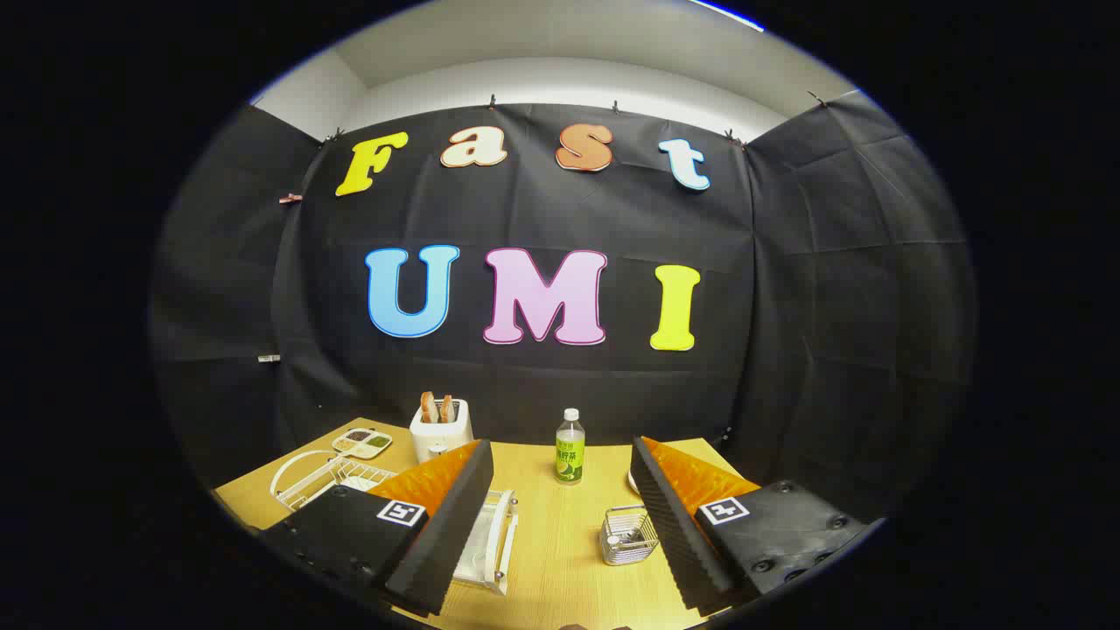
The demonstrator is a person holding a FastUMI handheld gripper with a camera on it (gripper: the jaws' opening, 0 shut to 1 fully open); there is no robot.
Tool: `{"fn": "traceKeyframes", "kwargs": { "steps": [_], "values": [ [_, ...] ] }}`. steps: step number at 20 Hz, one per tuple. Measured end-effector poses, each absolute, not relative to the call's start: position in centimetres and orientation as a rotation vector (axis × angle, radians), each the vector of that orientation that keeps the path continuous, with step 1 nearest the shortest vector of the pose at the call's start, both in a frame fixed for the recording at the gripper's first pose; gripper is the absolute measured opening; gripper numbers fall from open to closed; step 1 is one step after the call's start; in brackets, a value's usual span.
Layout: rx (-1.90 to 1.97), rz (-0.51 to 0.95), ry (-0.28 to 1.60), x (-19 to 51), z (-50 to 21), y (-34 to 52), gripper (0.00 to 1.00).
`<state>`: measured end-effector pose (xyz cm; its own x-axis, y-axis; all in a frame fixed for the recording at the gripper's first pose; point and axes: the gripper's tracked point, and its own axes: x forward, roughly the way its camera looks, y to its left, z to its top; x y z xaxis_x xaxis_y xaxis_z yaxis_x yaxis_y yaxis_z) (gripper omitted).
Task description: Take the plate from the dish rack, then take the spoon from the basket and place it into the plate.
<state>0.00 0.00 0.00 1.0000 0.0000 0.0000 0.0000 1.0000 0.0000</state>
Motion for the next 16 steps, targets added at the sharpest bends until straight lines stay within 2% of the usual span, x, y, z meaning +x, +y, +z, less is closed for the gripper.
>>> {"fn": "traceKeyframes", "kwargs": {
  "steps": [16],
  "values": [
    [-0.017,0.023,0.029,0.0,-1.0,1.1,0.97]
  ]
}}
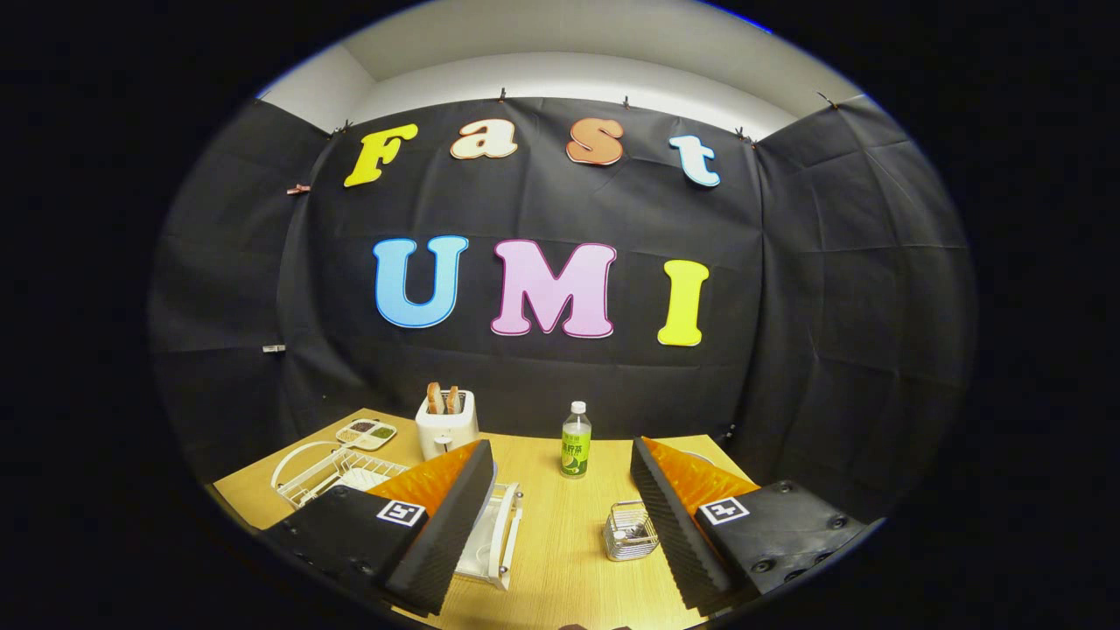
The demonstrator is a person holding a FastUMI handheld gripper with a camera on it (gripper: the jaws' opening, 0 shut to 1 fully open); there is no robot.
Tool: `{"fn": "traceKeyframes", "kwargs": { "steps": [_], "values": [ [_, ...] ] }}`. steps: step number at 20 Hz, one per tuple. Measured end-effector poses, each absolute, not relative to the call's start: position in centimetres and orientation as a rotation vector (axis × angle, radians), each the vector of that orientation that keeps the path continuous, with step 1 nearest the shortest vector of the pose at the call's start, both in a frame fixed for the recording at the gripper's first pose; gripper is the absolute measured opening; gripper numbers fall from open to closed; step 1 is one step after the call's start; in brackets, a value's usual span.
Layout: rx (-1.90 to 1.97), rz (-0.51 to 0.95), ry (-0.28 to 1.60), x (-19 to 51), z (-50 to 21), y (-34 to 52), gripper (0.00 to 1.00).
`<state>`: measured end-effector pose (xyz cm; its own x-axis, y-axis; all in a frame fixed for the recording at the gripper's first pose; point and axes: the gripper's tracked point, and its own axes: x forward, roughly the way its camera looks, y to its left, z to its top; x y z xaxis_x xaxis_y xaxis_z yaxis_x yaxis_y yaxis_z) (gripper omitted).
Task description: Take the plate from the dish rack, then take the spoon from the basket and place it into the plate.
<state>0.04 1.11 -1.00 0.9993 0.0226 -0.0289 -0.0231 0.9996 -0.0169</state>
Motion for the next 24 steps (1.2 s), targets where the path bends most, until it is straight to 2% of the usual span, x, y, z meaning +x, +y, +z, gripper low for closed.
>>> {"fn": "traceKeyframes", "kwargs": {
  "steps": [11,24],
  "values": [
    [-0.016,0.06,0.096,1.6,-2.1,3.3,0.97],
    [-0.232,0.07,0.318,9.5,-6.1,9.1,0.98]
  ]
}}
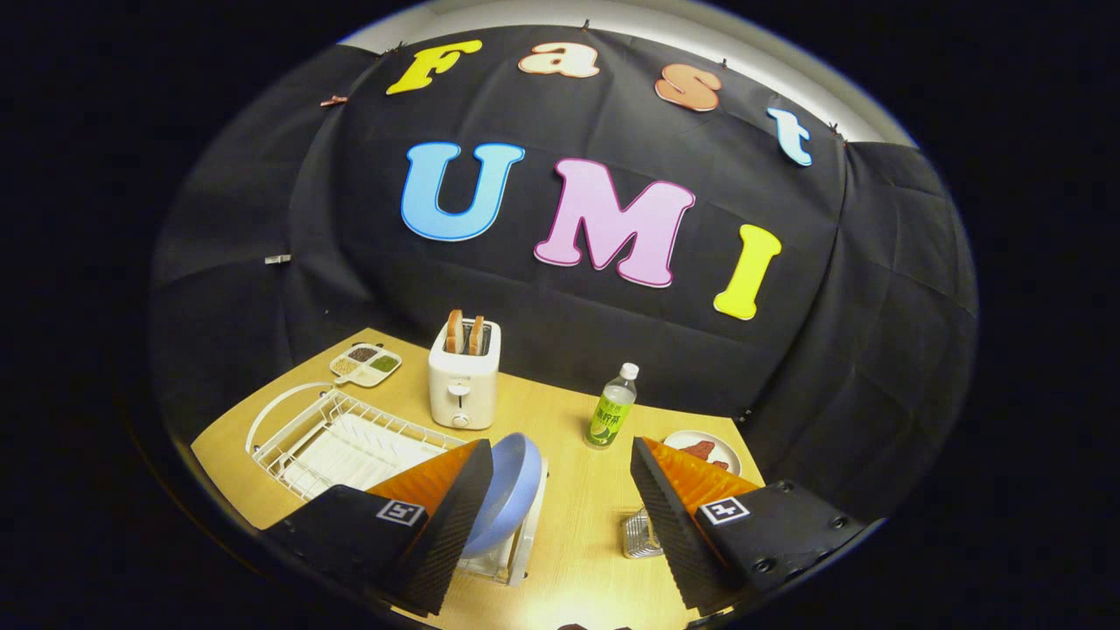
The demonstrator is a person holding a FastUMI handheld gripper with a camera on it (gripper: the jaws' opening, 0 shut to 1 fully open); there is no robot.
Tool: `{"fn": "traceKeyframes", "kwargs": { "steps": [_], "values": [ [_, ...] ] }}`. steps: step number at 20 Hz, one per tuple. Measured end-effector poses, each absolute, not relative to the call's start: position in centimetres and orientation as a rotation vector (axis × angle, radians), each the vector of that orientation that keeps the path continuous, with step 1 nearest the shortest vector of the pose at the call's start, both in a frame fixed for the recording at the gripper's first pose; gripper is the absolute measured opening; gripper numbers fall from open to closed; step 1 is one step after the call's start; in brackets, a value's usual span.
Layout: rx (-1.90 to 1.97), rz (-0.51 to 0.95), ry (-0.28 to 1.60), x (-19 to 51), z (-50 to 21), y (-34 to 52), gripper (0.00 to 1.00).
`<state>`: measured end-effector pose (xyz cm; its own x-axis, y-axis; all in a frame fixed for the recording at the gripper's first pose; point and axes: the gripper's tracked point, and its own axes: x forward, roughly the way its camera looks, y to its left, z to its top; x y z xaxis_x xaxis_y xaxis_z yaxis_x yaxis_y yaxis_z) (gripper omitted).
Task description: Take the plate from the dish rack, then take the spoon from the basket and place it into the plate.
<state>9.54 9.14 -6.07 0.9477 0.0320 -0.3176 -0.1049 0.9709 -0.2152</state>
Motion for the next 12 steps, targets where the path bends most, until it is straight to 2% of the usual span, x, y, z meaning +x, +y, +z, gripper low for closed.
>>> {"fn": "traceKeyframes", "kwargs": {
  "steps": [9,11,12],
  "values": [
    [-0.343,-0.014,0.53,13.7,-14.0,8.5,0.95],
    [-0.314,-0.035,0.586,13.8,-15.6,8.4,0.85],
    [-0.3,-0.039,0.612,13.9,-16.3,8.3,0.74]
  ]
}}
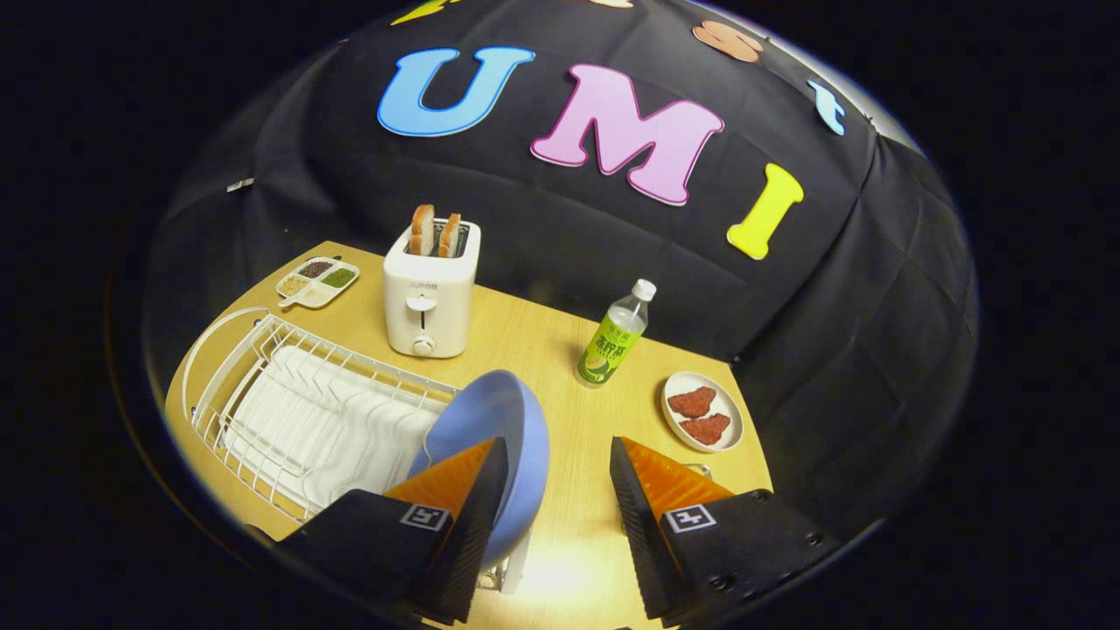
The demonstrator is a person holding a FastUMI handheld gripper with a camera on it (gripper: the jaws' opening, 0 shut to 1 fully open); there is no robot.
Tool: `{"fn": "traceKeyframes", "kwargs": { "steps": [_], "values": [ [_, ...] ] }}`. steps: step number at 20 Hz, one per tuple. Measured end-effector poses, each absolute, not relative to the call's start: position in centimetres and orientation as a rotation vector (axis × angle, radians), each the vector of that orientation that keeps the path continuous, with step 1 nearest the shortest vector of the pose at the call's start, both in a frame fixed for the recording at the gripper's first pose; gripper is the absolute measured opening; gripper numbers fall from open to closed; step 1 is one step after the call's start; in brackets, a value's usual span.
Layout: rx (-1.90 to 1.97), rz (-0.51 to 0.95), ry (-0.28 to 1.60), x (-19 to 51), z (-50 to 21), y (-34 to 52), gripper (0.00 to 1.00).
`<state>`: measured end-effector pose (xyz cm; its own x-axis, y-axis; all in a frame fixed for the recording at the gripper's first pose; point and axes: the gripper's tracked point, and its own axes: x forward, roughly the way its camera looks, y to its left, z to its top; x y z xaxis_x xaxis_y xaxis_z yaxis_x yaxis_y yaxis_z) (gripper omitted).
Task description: Take the plate from the dish rack, then take the spoon from the basket and place it into the plate.
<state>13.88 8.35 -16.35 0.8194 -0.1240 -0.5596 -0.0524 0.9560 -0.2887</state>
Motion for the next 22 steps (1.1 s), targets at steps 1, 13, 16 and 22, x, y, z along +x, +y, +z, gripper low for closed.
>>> {"fn": "traceKeyframes", "kwargs": {
  "steps": [1,13,16,22],
  "values": [
    [-0.288,-0.036,0.636,14.0,-17.0,8.5,0.73],
    [-0.141,-0.042,0.694,14.9,-17.7,9.5,0.26],
    [-0.153,-0.047,0.664,15.8,-16.7,9.6,0.24],
    [-0.356,-0.017,0.554,17.3,-14.4,10.4,0.22]
  ]
}}
